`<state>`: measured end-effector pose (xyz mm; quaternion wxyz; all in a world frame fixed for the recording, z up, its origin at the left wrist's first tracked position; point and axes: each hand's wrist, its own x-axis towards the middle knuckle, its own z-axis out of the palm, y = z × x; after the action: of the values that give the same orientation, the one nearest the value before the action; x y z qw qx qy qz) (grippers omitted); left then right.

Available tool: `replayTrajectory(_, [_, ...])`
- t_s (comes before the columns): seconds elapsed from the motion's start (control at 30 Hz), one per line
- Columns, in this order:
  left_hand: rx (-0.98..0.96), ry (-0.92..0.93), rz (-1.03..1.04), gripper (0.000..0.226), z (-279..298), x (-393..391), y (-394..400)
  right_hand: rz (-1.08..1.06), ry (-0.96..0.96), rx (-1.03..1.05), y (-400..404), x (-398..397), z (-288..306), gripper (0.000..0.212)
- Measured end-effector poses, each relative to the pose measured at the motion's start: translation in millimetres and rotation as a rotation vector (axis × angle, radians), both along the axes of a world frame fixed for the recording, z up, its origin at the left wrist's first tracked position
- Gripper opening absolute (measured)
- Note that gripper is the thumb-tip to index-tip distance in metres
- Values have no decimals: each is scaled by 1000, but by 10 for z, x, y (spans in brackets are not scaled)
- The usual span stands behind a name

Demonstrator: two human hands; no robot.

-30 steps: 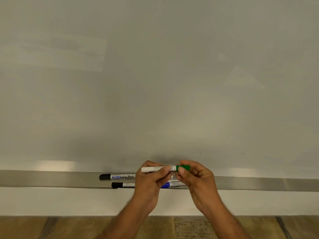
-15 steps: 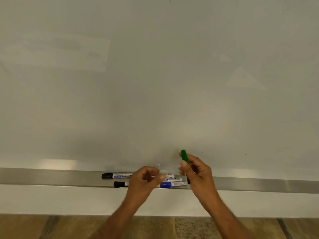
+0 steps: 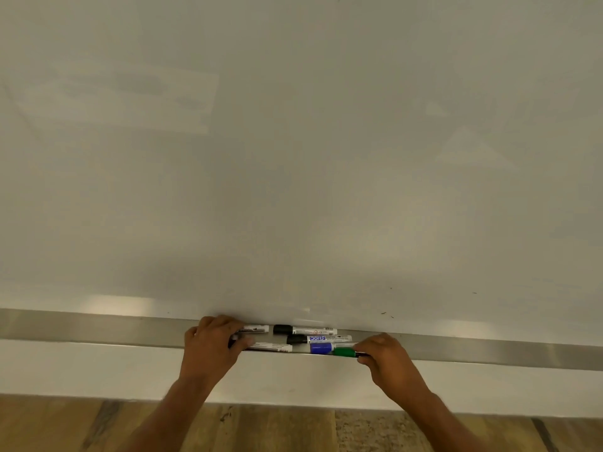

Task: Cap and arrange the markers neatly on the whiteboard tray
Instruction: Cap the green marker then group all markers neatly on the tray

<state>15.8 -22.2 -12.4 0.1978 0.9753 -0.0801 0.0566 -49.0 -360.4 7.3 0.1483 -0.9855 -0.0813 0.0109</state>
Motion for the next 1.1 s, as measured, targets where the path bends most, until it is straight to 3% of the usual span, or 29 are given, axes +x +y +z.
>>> replayTrajectory(0.23, [-18,8,-62,31,-62,-11,-95,-19,-51,-24,31,-30,-51,25])
replayTrajectory(0.53, [-28,22,-110,22,-80,-50,-183,-17,-178,-120,112,-78,-113,44])
replayTrajectory(0.73, [-24,-6,-134,23,-44,-74,-278,-97,-211,-33,277,-9,-135,33])
replayTrajectory(1.1, [-247,28,-130,29,-106,-100,-241,-154,-114,-13,671,91,-192,55])
